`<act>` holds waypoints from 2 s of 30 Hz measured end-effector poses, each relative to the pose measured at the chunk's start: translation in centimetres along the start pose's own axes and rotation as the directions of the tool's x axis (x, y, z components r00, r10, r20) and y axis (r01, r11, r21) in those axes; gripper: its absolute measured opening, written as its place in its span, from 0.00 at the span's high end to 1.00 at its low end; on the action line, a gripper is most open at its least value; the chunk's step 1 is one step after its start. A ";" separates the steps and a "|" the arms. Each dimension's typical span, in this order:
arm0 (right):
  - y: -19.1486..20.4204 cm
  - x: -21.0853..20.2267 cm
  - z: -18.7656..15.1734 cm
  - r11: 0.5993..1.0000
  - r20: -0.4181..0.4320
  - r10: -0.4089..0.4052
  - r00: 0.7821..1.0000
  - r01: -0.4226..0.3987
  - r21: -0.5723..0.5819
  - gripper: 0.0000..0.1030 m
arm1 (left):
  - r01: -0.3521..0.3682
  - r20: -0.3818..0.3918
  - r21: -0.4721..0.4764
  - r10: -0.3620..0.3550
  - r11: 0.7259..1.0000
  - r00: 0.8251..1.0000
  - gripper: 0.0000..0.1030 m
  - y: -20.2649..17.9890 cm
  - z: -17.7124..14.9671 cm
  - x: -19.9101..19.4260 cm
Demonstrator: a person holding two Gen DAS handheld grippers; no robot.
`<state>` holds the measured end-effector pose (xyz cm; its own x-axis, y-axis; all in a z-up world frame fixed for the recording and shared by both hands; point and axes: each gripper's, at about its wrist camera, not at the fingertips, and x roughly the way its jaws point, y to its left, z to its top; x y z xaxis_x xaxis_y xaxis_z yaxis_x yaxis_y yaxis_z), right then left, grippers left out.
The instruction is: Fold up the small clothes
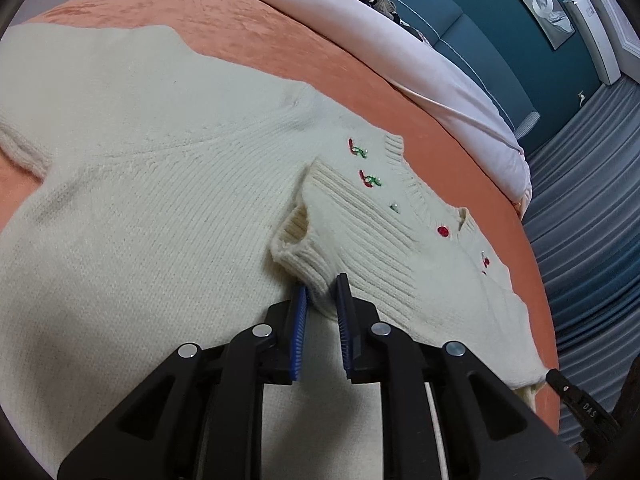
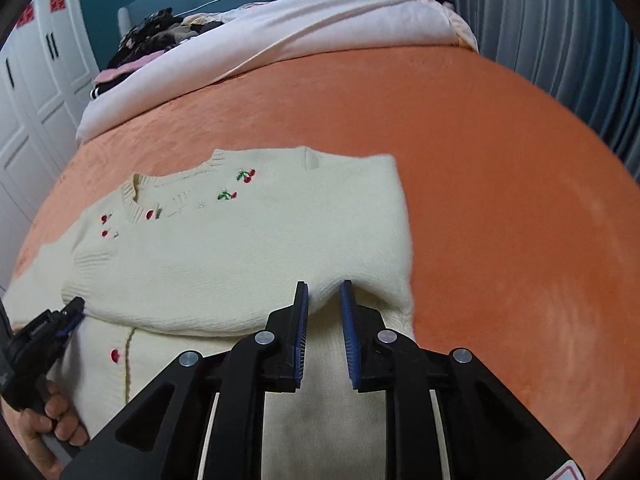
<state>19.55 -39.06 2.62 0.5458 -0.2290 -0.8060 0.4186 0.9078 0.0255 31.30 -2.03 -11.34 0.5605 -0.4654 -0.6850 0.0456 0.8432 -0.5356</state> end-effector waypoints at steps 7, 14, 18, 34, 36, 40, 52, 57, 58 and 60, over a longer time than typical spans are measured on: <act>5.7 0.9 2.0 0.985 -0.004 0.039 0.999 -0.039 -0.167 0.83 | -0.001 0.028 0.017 0.001 1.000 1.000 0.85 0.0 -0.5 0.0; 5.7 6.5 0.2 0.983 -0.121 0.030 0.992 -0.051 -0.176 0.83 | 0.010 0.039 0.018 -0.011 1.000 0.999 0.85 0.2 -0.7 0.0; 2.7 7.9 -0.6 0.992 -0.144 0.043 0.989 -0.060 -0.115 0.89 | 0.021 0.044 0.014 -0.021 1.000 0.999 0.85 0.5 -0.8 -0.1; 2.4 5.3 -1.7 0.986 -0.142 -0.038 0.989 0.015 -0.163 0.82 | -0.033 0.067 -0.067 0.038 0.997 0.997 0.45 1.8 1.1 -4.4; 2.6 3.4 -3.1 0.984 -0.130 -0.016 0.991 -0.007 -0.179 0.81 | -0.074 0.167 -0.153 0.100 0.985 0.981 0.24 5.1 2.7 -8.3; 1.9 0.3 -7.6 0.984 -0.164 0.094 0.982 -0.117 -0.137 0.77 | -0.214 0.217 -0.339 0.297 0.916 0.930 0.17 15.1 7.8 -13.6; 3.4 -4.5 -13.9 0.981 -0.240 0.171 0.956 -0.187 -0.046 0.70 | -0.185 0.197 -0.620 0.380 0.762 0.904 0.92 26.6 16.6 -16.3; 4.5 -5.7 -12.8 0.979 -0.184 0.187 0.965 -0.200 -0.050 0.69 | -0.116 0.344 -0.190 0.176 0.975 0.922 0.93 9.7 18.2 -17.2; 4.4 -5.8 -12.5 0.978 -0.177 0.196 0.964 -0.206 -0.040 0.68 | -0.086 0.338 -0.089 0.112 0.992 0.934 0.93 5.9 17.3 -16.9; 4.0 -5.7 -12.1 0.977 -0.164 0.207 0.964 -0.212 -0.011 0.68 | 0.000 0.269 0.057 -0.016 0.998 0.963 0.90 -0.7 14.3 -15.2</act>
<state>9.32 -29.85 0.15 0.4946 0.0249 -0.8688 0.2854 0.9395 0.1894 34.55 8.28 6.53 0.7617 -0.3891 -0.5181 0.0931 0.8571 -0.5067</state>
